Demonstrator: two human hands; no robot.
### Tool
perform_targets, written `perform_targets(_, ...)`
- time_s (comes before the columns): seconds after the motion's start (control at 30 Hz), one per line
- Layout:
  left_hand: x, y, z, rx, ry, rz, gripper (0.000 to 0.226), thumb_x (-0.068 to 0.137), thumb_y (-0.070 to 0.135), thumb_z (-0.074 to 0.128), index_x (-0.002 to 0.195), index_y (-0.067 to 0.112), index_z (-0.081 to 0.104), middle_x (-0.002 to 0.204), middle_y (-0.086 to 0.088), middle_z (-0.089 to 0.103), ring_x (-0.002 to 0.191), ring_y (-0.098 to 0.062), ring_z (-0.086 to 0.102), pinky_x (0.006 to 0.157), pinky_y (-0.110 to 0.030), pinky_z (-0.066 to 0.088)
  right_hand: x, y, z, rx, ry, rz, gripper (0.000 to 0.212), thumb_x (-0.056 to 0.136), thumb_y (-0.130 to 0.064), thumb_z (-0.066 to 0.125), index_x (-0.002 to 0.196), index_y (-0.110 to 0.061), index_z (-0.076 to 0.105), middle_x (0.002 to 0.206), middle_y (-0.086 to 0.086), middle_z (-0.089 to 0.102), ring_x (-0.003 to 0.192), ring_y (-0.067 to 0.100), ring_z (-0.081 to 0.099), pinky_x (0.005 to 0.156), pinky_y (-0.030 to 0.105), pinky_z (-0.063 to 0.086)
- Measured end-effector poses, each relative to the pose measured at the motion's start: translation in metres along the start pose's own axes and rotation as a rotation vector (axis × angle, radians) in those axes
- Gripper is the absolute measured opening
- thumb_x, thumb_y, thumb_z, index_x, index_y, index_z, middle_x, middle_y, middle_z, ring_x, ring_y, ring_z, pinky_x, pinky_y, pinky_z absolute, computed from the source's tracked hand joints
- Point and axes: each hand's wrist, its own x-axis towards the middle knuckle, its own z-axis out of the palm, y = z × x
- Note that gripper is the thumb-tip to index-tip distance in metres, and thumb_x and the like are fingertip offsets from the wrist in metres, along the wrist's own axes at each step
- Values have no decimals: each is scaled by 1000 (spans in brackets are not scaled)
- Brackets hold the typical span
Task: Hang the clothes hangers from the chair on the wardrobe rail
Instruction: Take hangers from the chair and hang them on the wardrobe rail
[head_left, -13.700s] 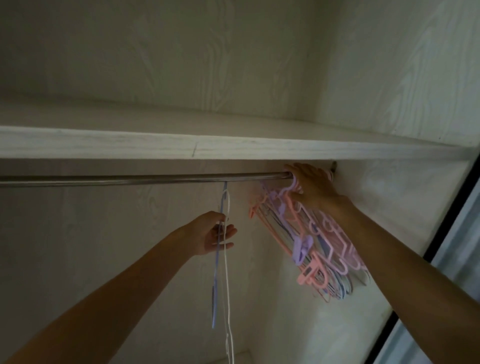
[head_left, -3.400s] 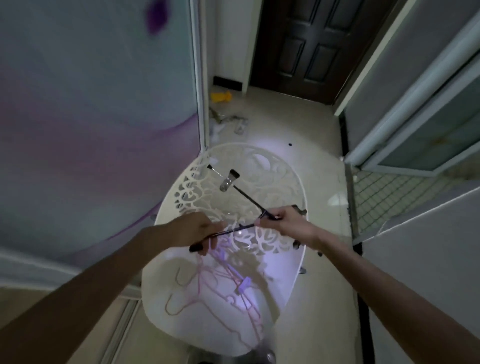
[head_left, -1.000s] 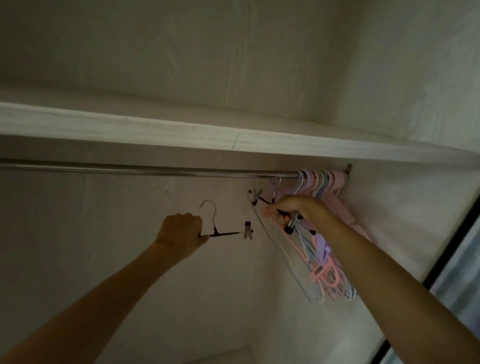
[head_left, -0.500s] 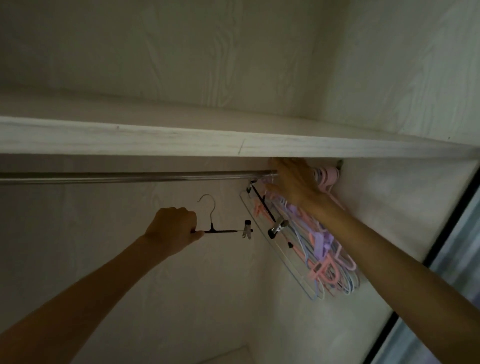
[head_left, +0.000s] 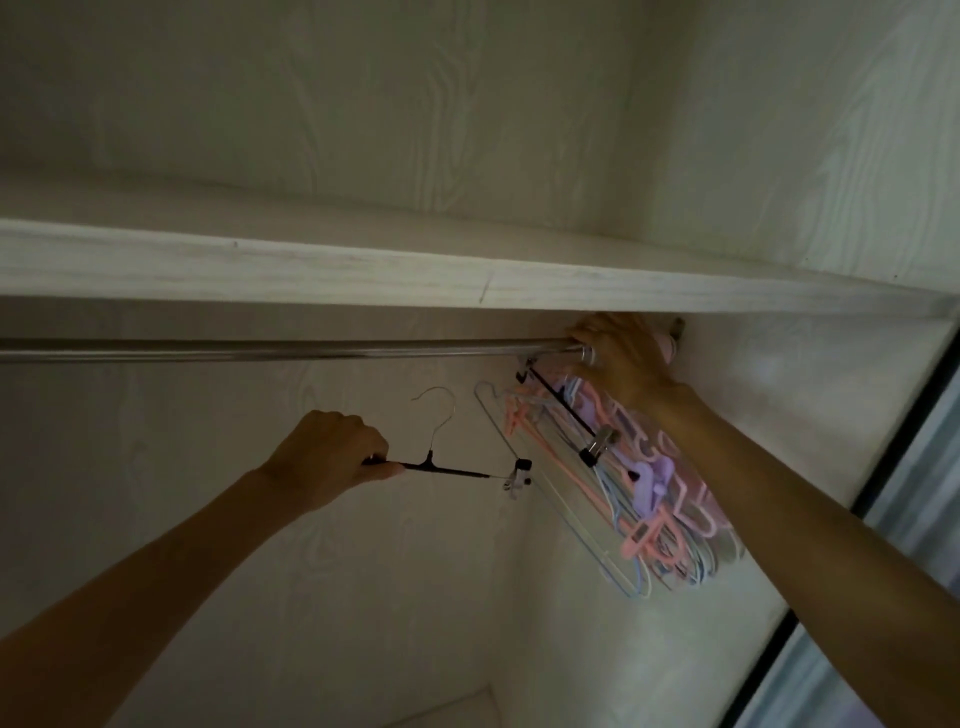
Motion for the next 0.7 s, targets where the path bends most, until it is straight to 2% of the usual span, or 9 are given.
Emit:
perform_targets(0.1,-1,-2,-2,19,-88,45,52,89,59,37,78,18,68,54,11,41,51,-6,39,47,-14,17,-6,-13,-4,47,58,7,56,85,-45,61,132,-16,51,133,8,54,124,28,45,106,40,26)
perform_targets(0.2,-8,-8,-2,75,63,127,62,82,64,23,58,22,63,46,11,43,43,-2,36,43,-11,7,-21,-49,-10,231,102,-14,46,89,-44,55,125,-16,56,125,6,59,116,26,53,96,36,39)
perform_targets(0.27,-15,-9,1,126,141,203,58,83,58,25,46,24,55,39,10,44,34,-2,31,40,-10,5,-38,-84,-19,484,-149,3,48,91,-50,48,129,-22,51,127,0,58,116,18,54,95,34,45)
perform_targets(0.37,-15,-4,1,172,237,312,70,94,52,14,45,22,52,40,8,47,32,-6,42,35,-15,25,-61,-122,-17,771,-570,72,55,95,-50,33,143,-24,31,139,1,48,127,16,47,110,35,36)
perform_targets(0.4,-15,1,1,164,285,354,73,97,49,9,46,21,53,41,8,48,35,-7,44,37,-15,30,-69,-131,-14,798,-591,76,53,96,-49,29,143,-24,31,137,1,51,124,16,49,110,35,35)
perform_targets(0.47,-11,8,0,129,300,403,74,99,46,6,49,21,54,45,8,50,40,-8,47,41,-17,36,-81,-142,-8,921,-540,117,43,99,-43,24,129,-22,46,112,0,65,99,12,63,100,33,43)
perform_targets(0.53,-5,16,-2,102,303,437,72,99,46,10,53,20,58,52,7,54,47,-9,52,51,-19,42,-88,-147,-7,1083,-471,221,34,101,-34,26,101,-22,57,83,-1,69,71,9,67,87,36,50)
perform_targets(0.6,0,23,-4,108,282,438,67,98,49,16,66,19,66,70,5,66,66,-14,64,75,-23,44,-91,-145,-9,1134,-414,305,37,102,-31,27,86,-19,58,66,-2,69,63,14,66,78,39,53)
perform_targets(0.7,12,27,-15,111,344,238,60,93,59,24,118,20,64,124,0,64,114,-19,60,107,-35,27,-87,-135,-23,1077,-361,446,39,104,-23,24,88,-4,55,47,-3,62,45,8,61,54,21,51)
